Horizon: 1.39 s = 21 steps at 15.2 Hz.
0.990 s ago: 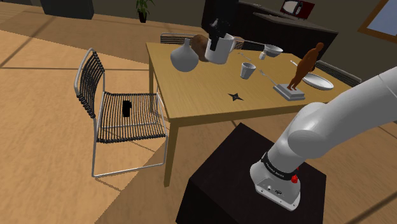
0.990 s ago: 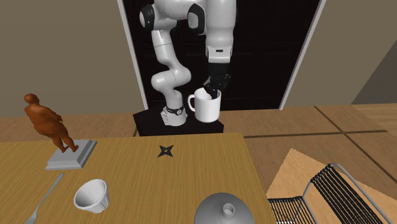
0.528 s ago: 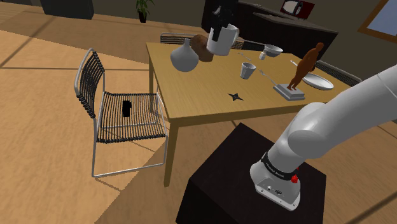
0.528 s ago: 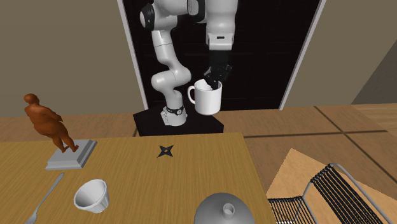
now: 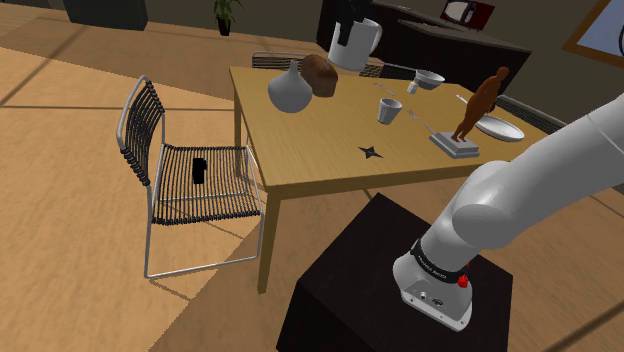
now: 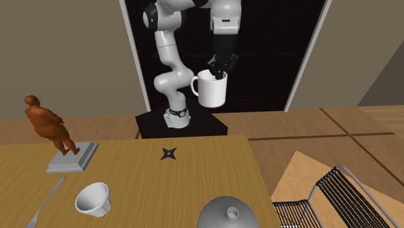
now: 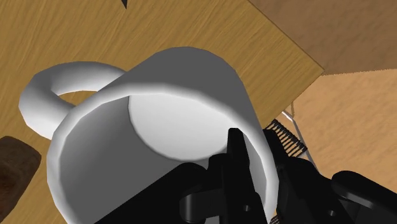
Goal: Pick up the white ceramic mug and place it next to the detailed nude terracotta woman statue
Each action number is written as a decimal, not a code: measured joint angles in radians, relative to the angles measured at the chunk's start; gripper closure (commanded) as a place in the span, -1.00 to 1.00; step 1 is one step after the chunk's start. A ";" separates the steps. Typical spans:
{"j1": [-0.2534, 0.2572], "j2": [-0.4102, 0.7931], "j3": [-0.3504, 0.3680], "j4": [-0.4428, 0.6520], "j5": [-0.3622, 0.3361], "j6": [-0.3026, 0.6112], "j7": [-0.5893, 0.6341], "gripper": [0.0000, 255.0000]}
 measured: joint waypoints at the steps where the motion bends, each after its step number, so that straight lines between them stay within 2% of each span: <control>1: 0.000 0.004 0.000 0.019 0.000 -0.015 0.000 1.00; 21: 0.000 0.163 0.001 0.470 -0.001 -0.307 -0.001 1.00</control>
